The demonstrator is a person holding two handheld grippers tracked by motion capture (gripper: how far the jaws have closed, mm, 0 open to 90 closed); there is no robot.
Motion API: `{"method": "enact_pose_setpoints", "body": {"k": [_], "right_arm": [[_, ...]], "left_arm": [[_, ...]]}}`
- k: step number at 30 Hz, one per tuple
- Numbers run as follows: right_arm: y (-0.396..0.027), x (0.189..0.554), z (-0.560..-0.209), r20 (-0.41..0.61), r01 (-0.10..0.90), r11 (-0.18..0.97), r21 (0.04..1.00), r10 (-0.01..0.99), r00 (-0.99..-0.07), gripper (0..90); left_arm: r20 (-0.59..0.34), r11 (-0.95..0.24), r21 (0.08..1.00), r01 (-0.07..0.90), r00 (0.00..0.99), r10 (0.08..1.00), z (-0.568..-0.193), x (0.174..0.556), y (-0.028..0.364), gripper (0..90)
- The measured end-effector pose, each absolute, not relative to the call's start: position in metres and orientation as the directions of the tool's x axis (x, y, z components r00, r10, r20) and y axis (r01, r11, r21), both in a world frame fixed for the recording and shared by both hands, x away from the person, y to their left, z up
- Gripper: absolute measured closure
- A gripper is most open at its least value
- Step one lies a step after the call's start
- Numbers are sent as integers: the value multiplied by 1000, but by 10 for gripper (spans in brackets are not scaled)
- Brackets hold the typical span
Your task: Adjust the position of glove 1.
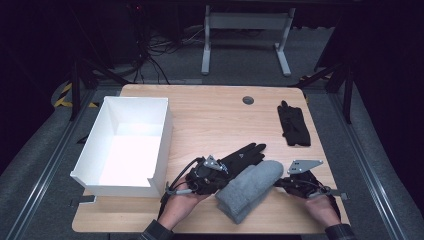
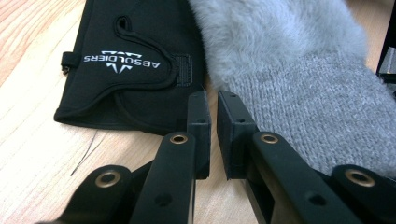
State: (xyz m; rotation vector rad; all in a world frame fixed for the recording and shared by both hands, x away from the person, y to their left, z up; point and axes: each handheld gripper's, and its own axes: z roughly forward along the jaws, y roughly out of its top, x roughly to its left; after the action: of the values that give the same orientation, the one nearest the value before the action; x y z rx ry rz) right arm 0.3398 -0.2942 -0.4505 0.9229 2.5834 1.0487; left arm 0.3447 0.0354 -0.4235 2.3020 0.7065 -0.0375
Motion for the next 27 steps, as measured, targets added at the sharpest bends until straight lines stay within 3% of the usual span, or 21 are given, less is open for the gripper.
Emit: {"method": "enact_pose_setpoints", "body": {"k": [16, 23, 27], "right_arm": [[-272, 373, -450, 22, 462, 549, 697, 627, -779, 900], [-283, 355, -441, 40, 454, 535, 712, 615, -788, 900], [-283, 325, -435, 66, 430, 543, 721, 564, -823, 900]], "left_arm": [[-229, -608, 648, 459, 878, 419, -417, 327, 26, 805], [-197, -631, 625, 459, 875, 441, -422, 322, 37, 819], [-204, -639, 607, 473, 870, 450, -430, 318, 44, 820]]}}
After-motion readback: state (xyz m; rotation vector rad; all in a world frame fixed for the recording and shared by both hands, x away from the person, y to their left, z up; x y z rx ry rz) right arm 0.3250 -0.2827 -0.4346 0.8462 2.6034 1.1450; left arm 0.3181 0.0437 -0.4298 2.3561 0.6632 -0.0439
